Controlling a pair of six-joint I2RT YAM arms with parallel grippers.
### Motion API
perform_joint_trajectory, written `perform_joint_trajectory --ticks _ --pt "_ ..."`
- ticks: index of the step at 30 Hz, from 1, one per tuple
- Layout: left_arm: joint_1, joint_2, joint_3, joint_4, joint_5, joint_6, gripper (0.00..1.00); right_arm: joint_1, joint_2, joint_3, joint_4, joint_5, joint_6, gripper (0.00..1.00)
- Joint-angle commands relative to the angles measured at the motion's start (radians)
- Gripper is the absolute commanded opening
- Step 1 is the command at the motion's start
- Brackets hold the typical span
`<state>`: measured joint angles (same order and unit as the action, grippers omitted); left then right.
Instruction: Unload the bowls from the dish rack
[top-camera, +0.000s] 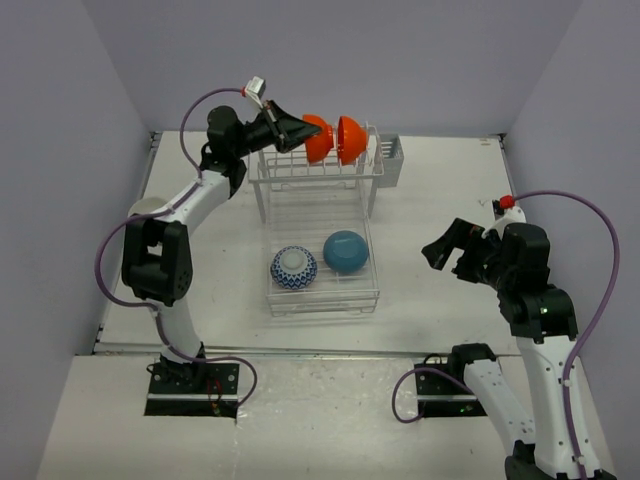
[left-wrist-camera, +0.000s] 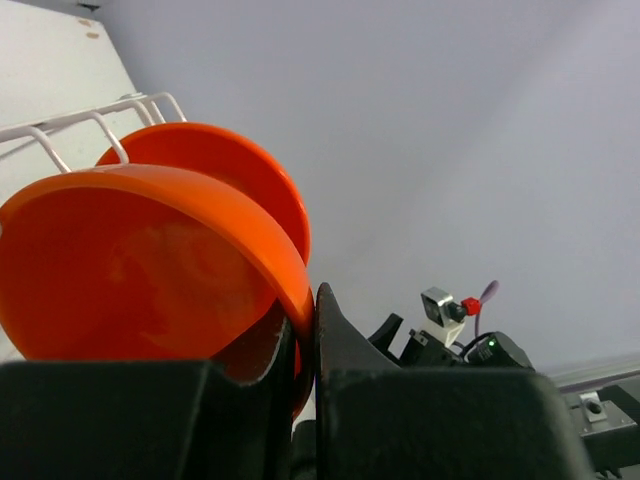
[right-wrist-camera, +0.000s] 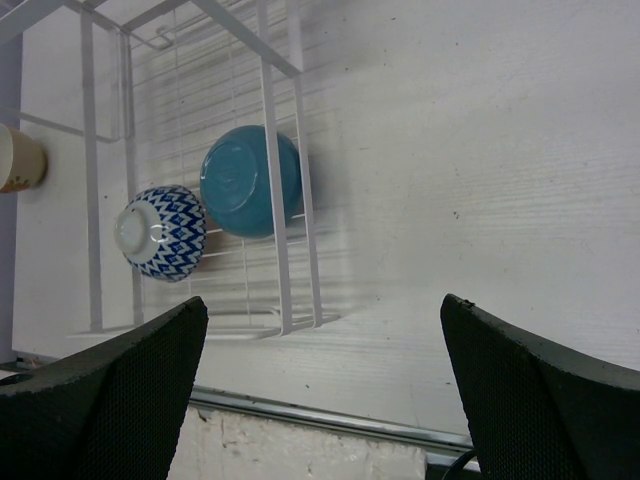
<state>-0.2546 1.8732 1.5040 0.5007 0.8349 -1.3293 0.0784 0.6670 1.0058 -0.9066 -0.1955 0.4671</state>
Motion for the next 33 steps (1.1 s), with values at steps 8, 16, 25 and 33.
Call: perform_joint_trajectory --ticks 8,16,25,33 --pt "0.041 -0.054 -0.018 0.622 0.032 -0.355 0.00 0.004 0.022 -0.012 0.015 -0.001 -0.019 0.99" --pt "0.078 -0.106 0.087 0.451 0.032 -0.231 0.00 0.003 0.026 -0.013 0.017 -0.005 -0.021 0.99" --pt "0.302 -0.134 0.536 -0.753 -0.340 0.623 0.00 0.004 0.043 -0.022 0.032 -0.042 -0.016 0.99" --pt "0.313 -0.016 0.602 -1.353 -1.084 0.848 0.00 0.008 0.059 -0.015 0.041 -0.050 -0.015 0.99"
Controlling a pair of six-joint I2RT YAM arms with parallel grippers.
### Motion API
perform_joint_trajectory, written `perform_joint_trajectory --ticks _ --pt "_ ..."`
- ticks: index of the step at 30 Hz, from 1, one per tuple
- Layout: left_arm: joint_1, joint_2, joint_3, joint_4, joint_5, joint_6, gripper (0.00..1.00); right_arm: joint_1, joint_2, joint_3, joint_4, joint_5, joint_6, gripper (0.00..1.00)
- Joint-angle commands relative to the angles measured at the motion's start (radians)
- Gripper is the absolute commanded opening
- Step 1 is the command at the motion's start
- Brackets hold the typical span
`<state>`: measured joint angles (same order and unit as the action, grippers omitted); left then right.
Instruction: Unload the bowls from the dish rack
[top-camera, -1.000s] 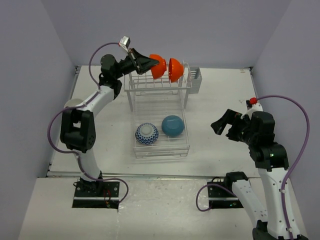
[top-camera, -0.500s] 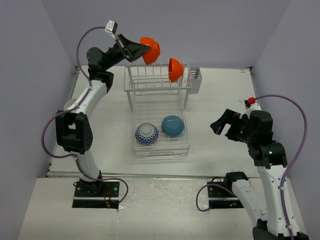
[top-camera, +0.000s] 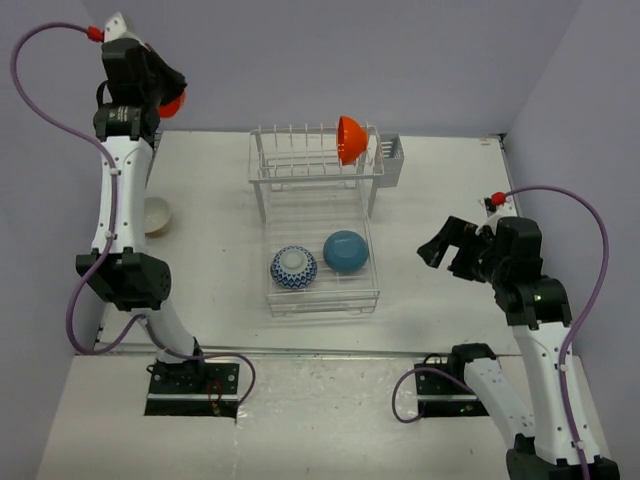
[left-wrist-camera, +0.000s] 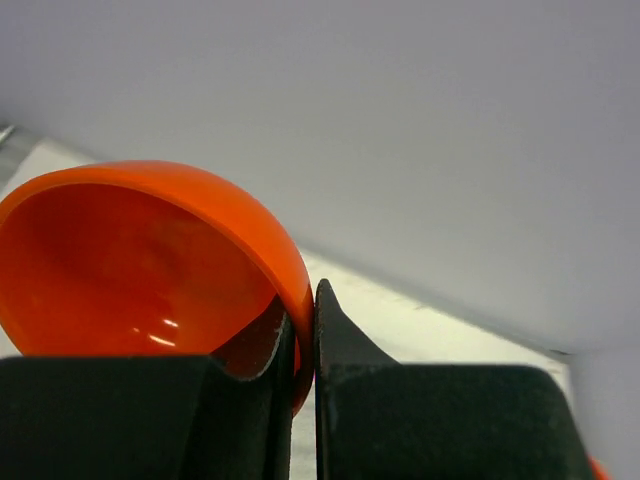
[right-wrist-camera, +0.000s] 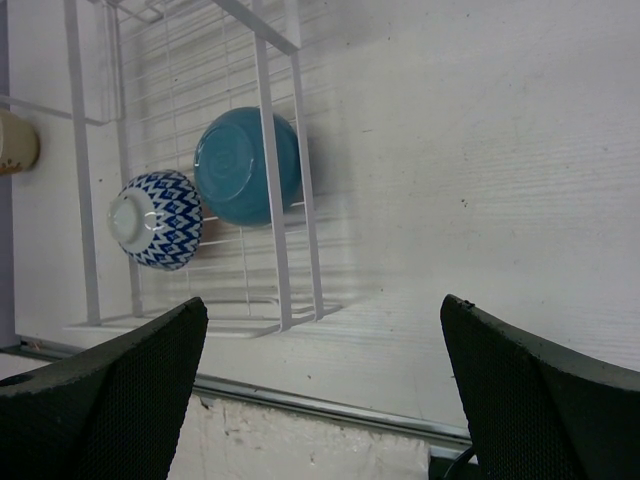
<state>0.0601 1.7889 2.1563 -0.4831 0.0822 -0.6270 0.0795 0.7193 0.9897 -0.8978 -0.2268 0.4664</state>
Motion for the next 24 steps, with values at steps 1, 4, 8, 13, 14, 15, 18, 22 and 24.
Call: perform_joint_trajectory --ticks 1,4,8,13,14,15,18,22,24 --pt "-0.002 0.075 -0.070 -0.393 -0.366 0.145 0.00 0.006 0.008 0.000 0.037 -0.020 -0.014 0.99" --pt "0.003 0.064 -0.224 -0.400 -0.472 0.150 0.00 0.008 0.019 0.003 0.040 -0.029 -0.014 0.99" --pt "0.035 0.072 -0.309 -0.373 -0.553 0.159 0.00 0.012 0.029 0.010 0.039 -0.032 -0.014 0.99" --pt "0.067 0.138 -0.319 -0.384 -0.598 0.159 0.00 0.014 0.035 0.004 0.042 -0.031 -0.012 0.99" --pt "0.079 0.136 -0.344 -0.368 -0.596 0.159 0.00 0.014 0.035 0.004 0.042 -0.031 -0.012 0.99" --pt "0.086 0.135 -0.360 -0.355 -0.593 0.161 0.00 0.014 0.035 0.009 0.040 -0.029 -0.012 0.99" --pt "0.109 0.139 -0.397 -0.330 -0.582 0.170 0.00 0.014 0.035 0.015 0.036 -0.023 -0.014 0.99" --pt "0.141 0.170 -0.424 -0.324 -0.542 0.171 0.00 0.014 0.032 0.014 0.036 -0.022 -0.014 0.99" --pt "0.153 0.178 -0.441 -0.308 -0.521 0.174 0.00 0.014 0.031 0.012 0.037 -0.022 -0.012 0.99"
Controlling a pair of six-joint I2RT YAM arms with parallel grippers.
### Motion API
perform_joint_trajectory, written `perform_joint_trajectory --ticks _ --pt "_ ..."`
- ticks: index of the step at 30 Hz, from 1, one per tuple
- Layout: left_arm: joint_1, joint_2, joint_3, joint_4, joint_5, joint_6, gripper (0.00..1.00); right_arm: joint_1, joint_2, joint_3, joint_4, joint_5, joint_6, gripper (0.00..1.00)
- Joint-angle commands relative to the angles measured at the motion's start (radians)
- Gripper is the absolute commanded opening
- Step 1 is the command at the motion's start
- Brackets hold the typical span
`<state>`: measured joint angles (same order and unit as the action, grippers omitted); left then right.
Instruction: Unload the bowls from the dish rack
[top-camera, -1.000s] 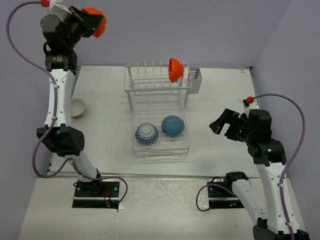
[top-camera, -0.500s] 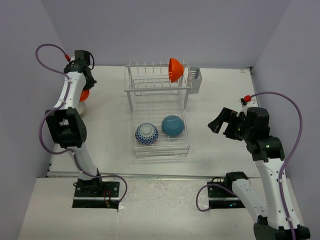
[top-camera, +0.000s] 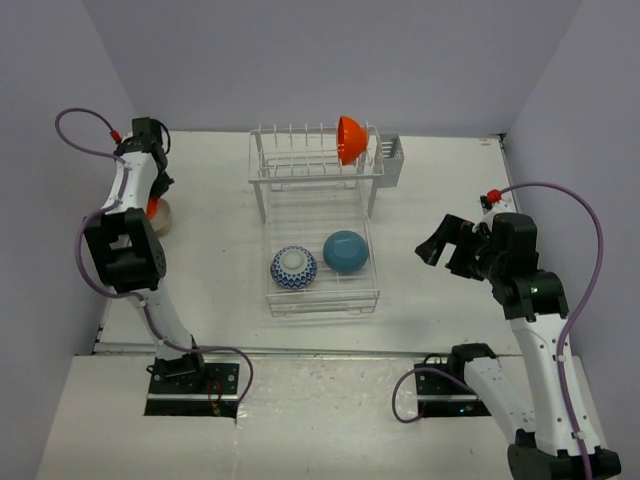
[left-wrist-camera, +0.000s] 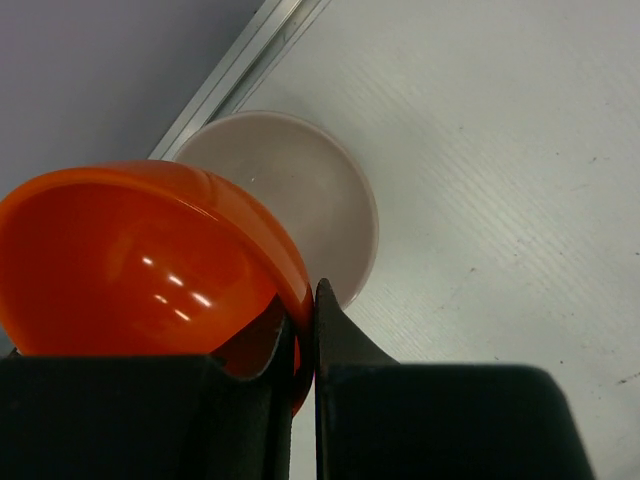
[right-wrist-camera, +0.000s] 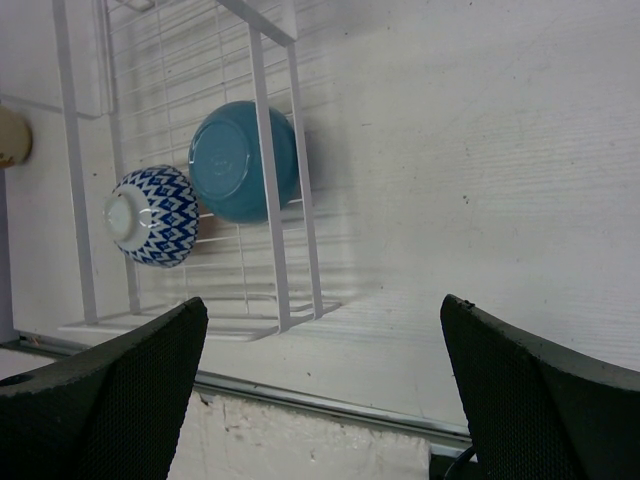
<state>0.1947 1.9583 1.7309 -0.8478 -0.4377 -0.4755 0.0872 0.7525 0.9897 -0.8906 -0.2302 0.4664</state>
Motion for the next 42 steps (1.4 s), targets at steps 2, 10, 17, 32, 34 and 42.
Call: perform_joint_trajectory --ticks 2,10,17,32,34,42 --pt "0.025 0.019 -0.033 0.070 0.008 0.029 0.00 0.006 -0.004 0.010 0.030 -0.020 -0.012 0.99" --pt "0.025 0.065 -0.047 0.087 0.037 0.038 0.00 0.006 -0.005 0.010 0.033 -0.017 -0.008 0.99" --pt "0.025 0.100 -0.045 0.101 0.085 0.054 0.00 0.006 -0.013 0.000 0.035 -0.018 -0.005 0.99" --pt "0.023 0.103 -0.005 0.099 0.139 0.037 0.40 0.006 -0.015 -0.005 0.041 -0.026 0.000 0.99" --pt "0.025 0.090 0.001 0.096 0.146 0.032 0.48 0.006 -0.013 -0.003 0.042 -0.027 0.000 0.99" --pt "0.023 0.031 0.053 0.070 0.171 -0.026 0.66 0.006 -0.015 -0.006 0.044 -0.035 -0.002 0.99"
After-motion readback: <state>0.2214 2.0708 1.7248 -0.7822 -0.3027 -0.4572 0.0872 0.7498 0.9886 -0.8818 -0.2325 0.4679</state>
